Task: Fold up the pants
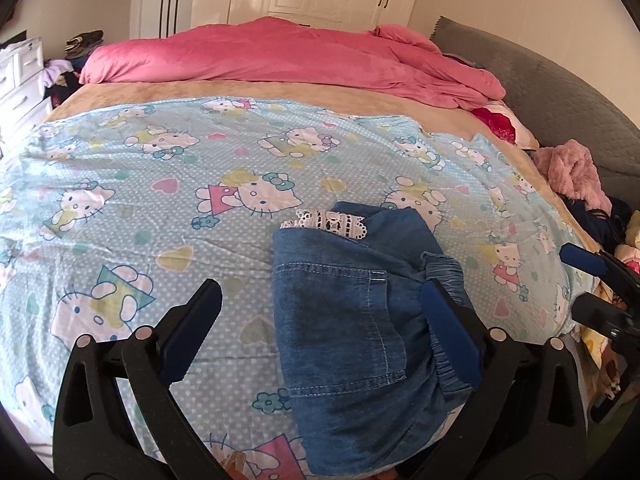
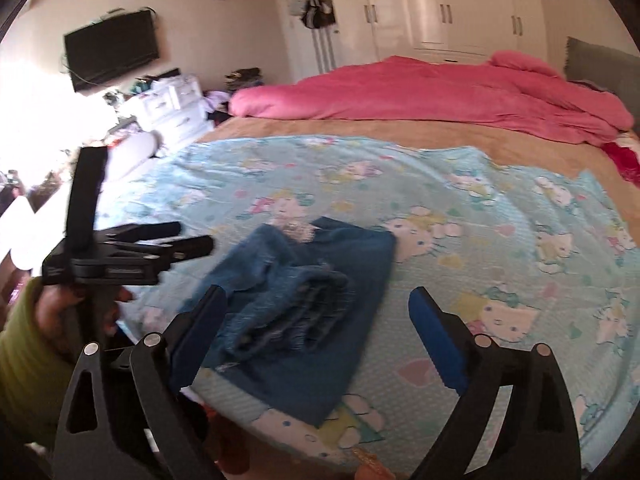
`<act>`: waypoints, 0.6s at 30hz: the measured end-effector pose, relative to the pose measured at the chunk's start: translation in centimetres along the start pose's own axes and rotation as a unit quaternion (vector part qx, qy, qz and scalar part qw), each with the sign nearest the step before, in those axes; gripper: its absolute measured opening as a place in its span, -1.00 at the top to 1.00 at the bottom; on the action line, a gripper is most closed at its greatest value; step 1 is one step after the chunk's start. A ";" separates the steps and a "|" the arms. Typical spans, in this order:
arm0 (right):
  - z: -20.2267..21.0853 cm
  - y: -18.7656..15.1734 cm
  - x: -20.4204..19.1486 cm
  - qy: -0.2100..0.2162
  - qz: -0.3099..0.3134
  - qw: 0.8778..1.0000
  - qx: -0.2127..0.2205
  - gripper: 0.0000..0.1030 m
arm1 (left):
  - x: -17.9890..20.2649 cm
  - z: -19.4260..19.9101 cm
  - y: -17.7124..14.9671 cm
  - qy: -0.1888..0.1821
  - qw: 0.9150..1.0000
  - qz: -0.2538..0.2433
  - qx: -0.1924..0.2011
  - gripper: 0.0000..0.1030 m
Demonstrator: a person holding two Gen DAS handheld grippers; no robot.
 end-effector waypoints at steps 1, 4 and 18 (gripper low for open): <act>-0.3 -0.2 0.3 -0.014 0.001 1.000 -0.003 -0.78 | -0.2 -0.1 0.0 0.003 1.000 0.002 -0.001 -0.81; -1.7 -0.7 1.3 -0.037 -0.003 0.999 -0.017 -0.78 | -0.6 -0.4 -0.2 0.008 1.000 0.006 -0.006 -0.81; -6.0 -2.5 2.6 -0.040 -0.026 0.997 -0.067 -0.78 | -1.5 -2.5 -1.4 0.030 0.999 0.008 -0.033 -0.81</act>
Point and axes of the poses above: each gripper's, at about its wrist camera, not at the fingertips, and z roughly against the way its jaws point, x to its right, y to its top, the point moved 9 cm from there along -z, roughly the way its jaws point, and after that the axes turned 1 degree about -x, right-handed, at the moved point
